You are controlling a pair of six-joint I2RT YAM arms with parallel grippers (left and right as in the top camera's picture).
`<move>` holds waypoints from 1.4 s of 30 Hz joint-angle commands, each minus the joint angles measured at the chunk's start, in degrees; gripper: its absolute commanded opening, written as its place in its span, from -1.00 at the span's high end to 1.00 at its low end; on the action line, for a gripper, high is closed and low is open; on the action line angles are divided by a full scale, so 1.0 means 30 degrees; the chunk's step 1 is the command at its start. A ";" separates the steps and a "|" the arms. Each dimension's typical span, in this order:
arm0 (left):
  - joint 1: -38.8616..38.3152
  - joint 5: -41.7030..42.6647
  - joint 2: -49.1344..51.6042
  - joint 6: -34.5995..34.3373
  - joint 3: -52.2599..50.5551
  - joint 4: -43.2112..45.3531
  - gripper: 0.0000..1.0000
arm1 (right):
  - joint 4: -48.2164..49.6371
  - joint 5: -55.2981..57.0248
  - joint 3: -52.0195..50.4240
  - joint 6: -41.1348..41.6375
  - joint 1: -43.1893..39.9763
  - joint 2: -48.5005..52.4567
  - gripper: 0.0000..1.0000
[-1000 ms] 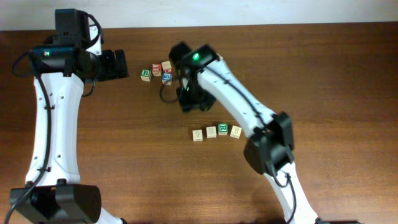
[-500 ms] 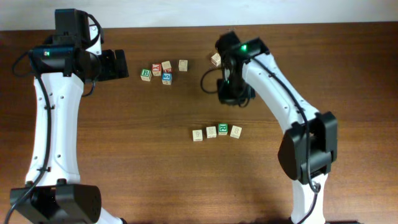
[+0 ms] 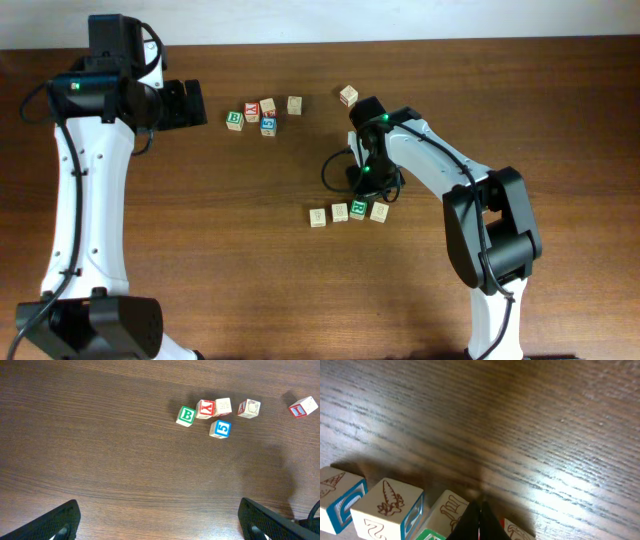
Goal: Rotate 4 blocks
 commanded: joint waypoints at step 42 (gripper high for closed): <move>0.0095 -0.0131 -0.0073 -0.0168 0.0335 0.0029 -0.98 | -0.2047 0.0998 -0.0138 0.2426 -0.0131 -0.0328 0.92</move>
